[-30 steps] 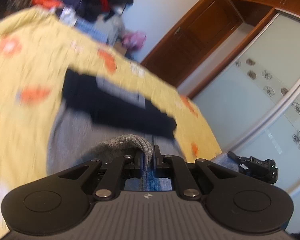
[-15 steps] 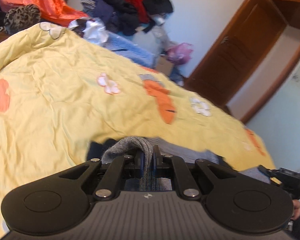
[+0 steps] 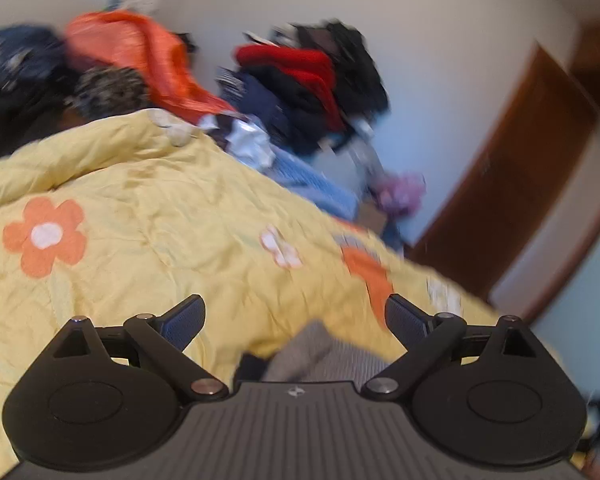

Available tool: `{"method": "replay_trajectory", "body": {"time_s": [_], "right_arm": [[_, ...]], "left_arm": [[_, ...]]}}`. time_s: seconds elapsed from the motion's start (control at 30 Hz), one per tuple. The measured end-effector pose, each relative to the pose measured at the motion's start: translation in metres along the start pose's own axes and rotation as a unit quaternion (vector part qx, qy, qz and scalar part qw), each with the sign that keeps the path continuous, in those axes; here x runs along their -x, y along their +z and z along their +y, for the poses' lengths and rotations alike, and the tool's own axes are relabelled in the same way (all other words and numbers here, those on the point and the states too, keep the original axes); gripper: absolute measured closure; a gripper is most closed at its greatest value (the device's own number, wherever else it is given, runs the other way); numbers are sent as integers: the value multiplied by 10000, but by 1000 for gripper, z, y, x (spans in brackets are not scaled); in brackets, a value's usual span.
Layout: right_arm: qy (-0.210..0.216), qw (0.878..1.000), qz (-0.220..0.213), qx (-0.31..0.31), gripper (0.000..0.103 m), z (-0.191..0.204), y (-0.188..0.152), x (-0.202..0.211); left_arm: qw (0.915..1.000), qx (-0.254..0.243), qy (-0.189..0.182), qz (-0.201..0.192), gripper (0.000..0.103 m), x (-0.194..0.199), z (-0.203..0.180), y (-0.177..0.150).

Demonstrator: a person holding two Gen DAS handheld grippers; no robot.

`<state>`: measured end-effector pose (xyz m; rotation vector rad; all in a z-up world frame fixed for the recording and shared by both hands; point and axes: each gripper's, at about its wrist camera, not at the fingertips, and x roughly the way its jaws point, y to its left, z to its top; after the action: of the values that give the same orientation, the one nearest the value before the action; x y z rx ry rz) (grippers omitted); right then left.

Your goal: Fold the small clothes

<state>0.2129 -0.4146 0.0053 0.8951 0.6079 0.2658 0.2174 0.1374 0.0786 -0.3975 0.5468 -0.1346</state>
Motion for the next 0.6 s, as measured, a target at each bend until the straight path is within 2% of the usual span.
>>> {"method": "replay_trajectory", "body": {"time_s": [0.07,0.13,0.17,0.27,0.3,0.33,0.37,0.4,0.43,0.47,0.53,0.57,0.6], "right_arm": [[-261,9984,84,502,26,19,-7,-2],[-914,9883,101,1215,26,39,-16,-14],[-1239,9805,197,1510,29,45,-20,-25],[-1843,9641,580,1820,47,39,-30,-53],[-1951,9602,646,1893,60,35,-32,-60],[-1989,9558,568,2091,71,36,-35,-61],[-1986,9553,614,2102,75,37,-35,-61],[-1891,9597,572,1999,88,36,-33,-57],[-1826,9632,486,1909,88,33,-29,-53],[-1857,9642,448,1838,88,29,-28,-51],[-1808,9684,510,1638,87,19,-26,-46],[-1735,9710,453,1585,85,17,-28,-42],[-1686,9730,365,1532,78,18,-29,-35]], "left_arm": [[9954,-888,273,241,6,-6,-28,-15],[9782,-1912,742,317,6,-19,-56,-35],[9700,-2218,912,387,7,-27,-65,-45],[9544,-2682,1070,758,7,-62,-80,-56],[9473,-2858,1172,842,7,-73,-81,-60],[9382,-3040,1352,956,14,-86,-83,-60],[9316,-3154,1505,998,19,-97,-80,-57],[9295,-3130,1689,974,26,-105,-74,-51],[9297,-2924,1989,1032,25,-116,-64,-43],[9372,-2543,2123,1088,25,-121,-51,-33],[9575,-1709,2034,1123,24,-116,-30,-18],[9618,-1486,2033,1077,25,-110,-25,-17],[9626,-1418,2098,962,25,-101,-26,-20]]}}
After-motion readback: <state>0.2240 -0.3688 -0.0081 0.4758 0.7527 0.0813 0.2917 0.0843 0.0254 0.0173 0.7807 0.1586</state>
